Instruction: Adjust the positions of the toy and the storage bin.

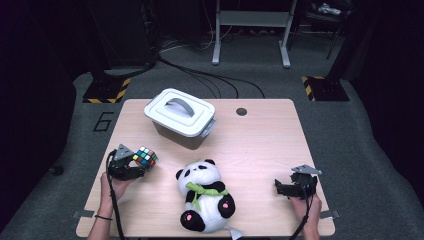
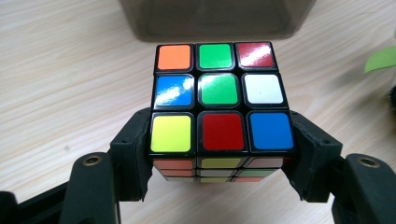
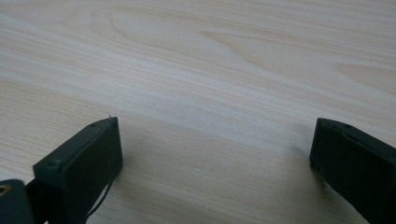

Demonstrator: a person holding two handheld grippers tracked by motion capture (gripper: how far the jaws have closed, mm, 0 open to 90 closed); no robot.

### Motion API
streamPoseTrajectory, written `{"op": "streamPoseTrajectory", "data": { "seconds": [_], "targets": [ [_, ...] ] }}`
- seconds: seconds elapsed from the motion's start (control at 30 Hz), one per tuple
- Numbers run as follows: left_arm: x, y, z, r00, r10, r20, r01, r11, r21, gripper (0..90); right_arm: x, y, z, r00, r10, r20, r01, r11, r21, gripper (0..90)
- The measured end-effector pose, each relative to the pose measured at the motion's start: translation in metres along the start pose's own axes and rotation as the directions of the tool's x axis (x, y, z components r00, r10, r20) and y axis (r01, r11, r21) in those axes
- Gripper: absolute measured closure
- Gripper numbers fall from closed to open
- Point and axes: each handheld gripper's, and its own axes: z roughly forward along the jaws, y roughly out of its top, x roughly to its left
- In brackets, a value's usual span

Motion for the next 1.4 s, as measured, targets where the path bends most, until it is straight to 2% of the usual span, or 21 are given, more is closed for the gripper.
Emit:
{"op": "streamPoseTrajectory", "data": {
  "seconds": [0.13, 0.27, 0.4, 0.5, 0.57, 0.63, 0.67, 0.7, 0.73, 0.8, 0.83, 0.87, 0.97, 1.03, 1.27, 1.3, 1.4],
  "targets": [
    [0.01, -0.005, -0.008, 0.9987, -0.029, -0.041, 0.029, 0.9996, -0.007, 34.4, 0.0, 0.0, 0.0, 1.0, 0.0, 0.0, 0.0, 1.0, 0.0, 1.6],
    [0.023, -0.012, -0.016, 0.9925, -0.077, -0.095, 0.076, 0.997, -0.018, 34.4, 0.0, 0.0, 0.0, 1.0, -0.002, 0.0, 0.002, 1.0, 0.001, 1.6],
    [0.034, -0.019, -0.021, 0.9812, -0.123, -0.149, 0.119, 0.9923, -0.033, 34.4, 0.0, 0.0, 0.0, 1.0, -0.001, 0.0, 0.001, 1.0, 0.001, 1.6],
    [0.042, -0.022, -0.024, 0.973, -0.145, -0.179, 0.144, 0.9894, -0.019, 34.4, 0.0, 0.0, 0.0, 1.0, -0.002, 0.0, 0.002, 1.0, 0.001, 1.6],
    [0.046, -0.025, -0.023, 0.9646, -0.162, -0.208, 0.16, 0.9867, -0.026, 34.4, 0.0, 0.0, 0.0, 1.0, -0.001, 0.0, 0.001, 1.0, 0.001, 1.6],
    [0.051, -0.028, -0.023, 0.9602, -0.175, -0.218, 0.176, 0.9843, -0.013, 34.4, 0.0, 0.0, 0.0, 1.0, -0.001, 0.001, 0.001, 1.0, 0.0, 1.6],
    [0.053, -0.03, -0.022, 0.9553, -0.188, -0.228, 0.189, 0.9817, -0.018, 34.4, 0.0, 0.0, 0.0, 1.0, -0.001, 0.0, 0.001, 1.0, 0.001, 1.6],
    [0.055, -0.031, -0.022, 0.9558, -0.188, -0.226, 0.193, 0.9812, 0.003, 34.4, 0.0, 0.0, 0.0, 1.0, -0.001, 0.0, 0.001, 1.0, 0.001, 1.6],
    [0.056, -0.032, -0.021, 0.951, -0.2, -0.236, 0.205, 0.9788, -0.006, 34.3, 0.0, 0.0, 0.0, 1.0, -0.001, 0.0, 0.001, 1.0, 0.001, 1.6],
    [0.06, -0.034, -0.019, 0.9487, -0.201, -0.244, 0.209, 0.978, 0.004, 34.4, 0.0, 0.0, 0.0, 1.0, -0.001, 0.0, 0.001, 1.0, 0.001, 1.6],
    [0.061, -0.035, -0.018, 0.9447, -0.207, -0.254, 0.215, 0.9765, 0.005, 34.3, 0.0, 0.0, 0.0, 1.0, -0.001, 0.001, 0.001, 1.0, 0.001, 1.6],
    [0.062, -0.036, -0.018, 0.9449, -0.204, -0.255, 0.217, 0.9759, 0.022, 34.4, 0.0, 0.0, 0.0, 1.0, 0.0, 0.0, 0.0, 1.0, 0.001, 1.6],
    [0.064, -0.038, -0.013, 0.9429, -0.209, -0.259, 0.223, 0.9745, 0.024, 34.3, 0.0, 0.0, 0.0, 1.0, 0.0, 0.001, 0.0, 1.0, 0.001, 1.6],
    [0.064, -0.039, -0.011, 0.9431, -0.208, -0.259, 0.227, 0.9728, 0.045, 34.3, 0.0, 0.0, 0.0, 1.0, -0.001, 0.0, 0.001, 1.0, 0.001, 1.6],
    [0.064, -0.039, -0.012, 0.9421, -0.216, -0.256, 0.235, 0.971, 0.044, 33.5, 0.0, 0.0, 0.0, 1.0, 0.0, 0.001, 0.0, 1.0, 0.001, 1.7],
    [0.064, -0.039, -0.012, 0.9393, -0.216, -0.266, 0.232, 0.9722, 0.03, 29.5, 0.0, 0.0, 0.0, 1.0, -0.001, 0.001, 0.001, 1.0, 0.001, 1.7],
    [0.063, -0.036, -0.018, 0.9383, -0.214, -0.272, 0.23, 0.9726, 0.03, 19.6, 0.0, 0.0, 0.0, 1.0, -0.001, 0.001, 0.001, 1.0, 0.001, 1.7]
  ]
}}
